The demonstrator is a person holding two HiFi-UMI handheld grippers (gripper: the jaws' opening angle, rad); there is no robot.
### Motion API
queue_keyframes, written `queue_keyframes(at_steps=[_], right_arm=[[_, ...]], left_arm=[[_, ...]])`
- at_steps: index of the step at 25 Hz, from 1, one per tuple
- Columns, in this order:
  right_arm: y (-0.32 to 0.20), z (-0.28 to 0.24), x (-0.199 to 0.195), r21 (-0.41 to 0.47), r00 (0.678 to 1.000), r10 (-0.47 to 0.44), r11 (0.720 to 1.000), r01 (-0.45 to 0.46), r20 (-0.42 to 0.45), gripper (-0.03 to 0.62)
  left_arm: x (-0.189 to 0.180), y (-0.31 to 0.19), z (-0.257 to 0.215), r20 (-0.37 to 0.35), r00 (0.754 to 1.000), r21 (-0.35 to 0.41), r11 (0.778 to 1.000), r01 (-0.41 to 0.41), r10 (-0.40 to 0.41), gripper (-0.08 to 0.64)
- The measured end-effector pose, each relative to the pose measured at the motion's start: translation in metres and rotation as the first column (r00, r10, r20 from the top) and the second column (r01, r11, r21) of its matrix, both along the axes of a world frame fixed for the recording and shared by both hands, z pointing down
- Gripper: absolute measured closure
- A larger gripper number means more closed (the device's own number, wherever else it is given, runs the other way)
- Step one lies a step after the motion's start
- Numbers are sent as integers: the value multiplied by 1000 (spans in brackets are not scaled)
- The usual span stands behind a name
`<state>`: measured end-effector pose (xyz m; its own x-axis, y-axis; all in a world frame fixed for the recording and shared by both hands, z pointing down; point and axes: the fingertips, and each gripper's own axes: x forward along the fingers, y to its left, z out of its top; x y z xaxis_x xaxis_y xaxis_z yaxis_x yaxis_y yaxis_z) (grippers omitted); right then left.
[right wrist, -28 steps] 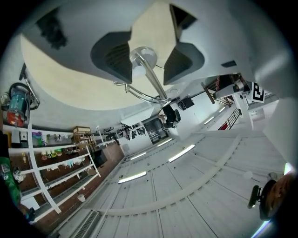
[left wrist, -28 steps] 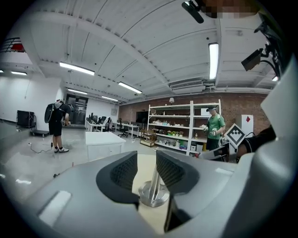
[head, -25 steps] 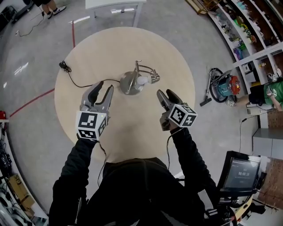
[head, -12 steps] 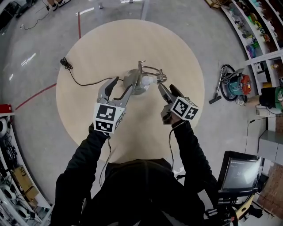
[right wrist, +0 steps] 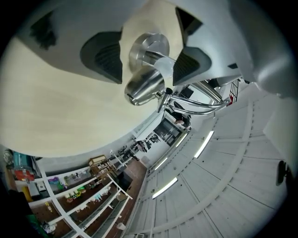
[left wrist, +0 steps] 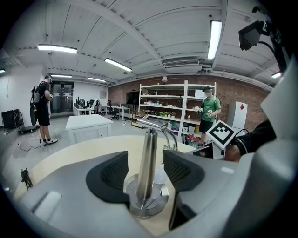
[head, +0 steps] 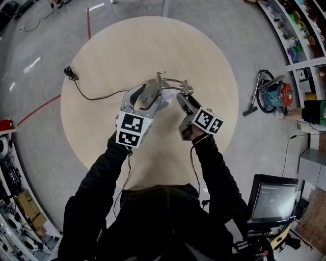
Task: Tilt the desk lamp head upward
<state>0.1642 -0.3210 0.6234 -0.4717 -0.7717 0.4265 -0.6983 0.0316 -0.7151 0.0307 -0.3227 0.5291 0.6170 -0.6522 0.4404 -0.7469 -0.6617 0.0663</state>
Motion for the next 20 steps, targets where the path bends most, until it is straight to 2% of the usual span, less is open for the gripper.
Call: queue_keyframes(at_steps=[5,11,16,20], right_arm=[[-19,22,5,-11,998,28,1000,-27,52,261],[-26,27,2,-12,995,41,999,-41,96,261],[-25,19,-6,5,985,54,998,-56,166,261],[-17,7,-15,12,979,49,999,-53,195,263]], left_arm=[[15,-18,22,11,1000,-2,1000,0,0,328],[21,-21,32,11,1000,-16,1000,-4,4,354],[21,-19,27,-9,1000,-31,999,12,-12,372],[15,-11,16,33,999,-19,1000,25,-24,429]])
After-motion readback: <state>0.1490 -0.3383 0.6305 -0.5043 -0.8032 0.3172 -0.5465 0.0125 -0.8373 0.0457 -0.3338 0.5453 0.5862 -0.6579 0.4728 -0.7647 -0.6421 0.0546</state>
